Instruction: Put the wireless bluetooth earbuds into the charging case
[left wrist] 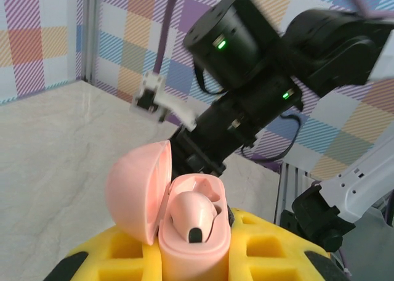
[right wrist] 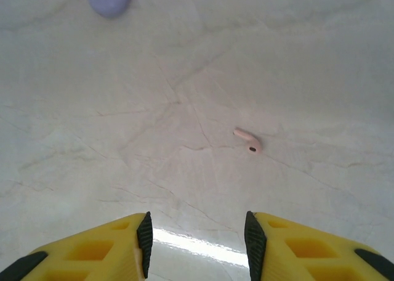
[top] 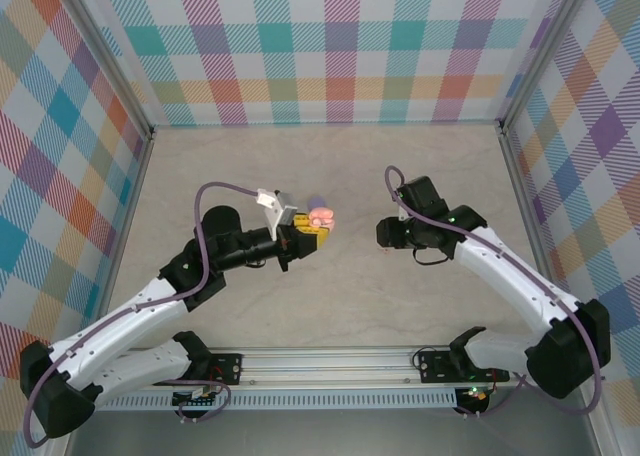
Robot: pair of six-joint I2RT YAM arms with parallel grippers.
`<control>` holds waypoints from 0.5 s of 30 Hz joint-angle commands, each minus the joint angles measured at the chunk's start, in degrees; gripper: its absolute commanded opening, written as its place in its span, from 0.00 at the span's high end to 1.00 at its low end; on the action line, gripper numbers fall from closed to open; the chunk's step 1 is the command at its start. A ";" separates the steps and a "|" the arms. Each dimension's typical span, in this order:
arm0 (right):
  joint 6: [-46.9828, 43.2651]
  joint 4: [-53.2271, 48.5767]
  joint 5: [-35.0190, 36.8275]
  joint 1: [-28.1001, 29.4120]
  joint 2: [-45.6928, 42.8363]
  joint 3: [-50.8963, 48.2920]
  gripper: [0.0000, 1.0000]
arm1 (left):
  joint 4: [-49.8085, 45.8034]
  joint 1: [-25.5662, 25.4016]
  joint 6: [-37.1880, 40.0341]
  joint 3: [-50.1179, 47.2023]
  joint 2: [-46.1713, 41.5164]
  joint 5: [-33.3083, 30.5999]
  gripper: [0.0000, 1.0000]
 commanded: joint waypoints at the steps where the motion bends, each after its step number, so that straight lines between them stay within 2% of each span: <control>1: 2.79 1.21 -4.11 -0.32 2.47 -2.09 0.56 | -0.94 -0.85 -1.01 -1.53 -2.07 -1.81 1.00; 8: 3.42 6.33 -9.41 -0.50 9.63 -5.01 0.69 | -0.89 -0.88 -1.27 -2.26 -2.60 -2.37 1.00; 15: 4.46 8.59 -8.63 -0.84 16.38 -4.65 0.72 | -0.98 -0.85 -1.29 -2.30 -2.42 -2.45 1.00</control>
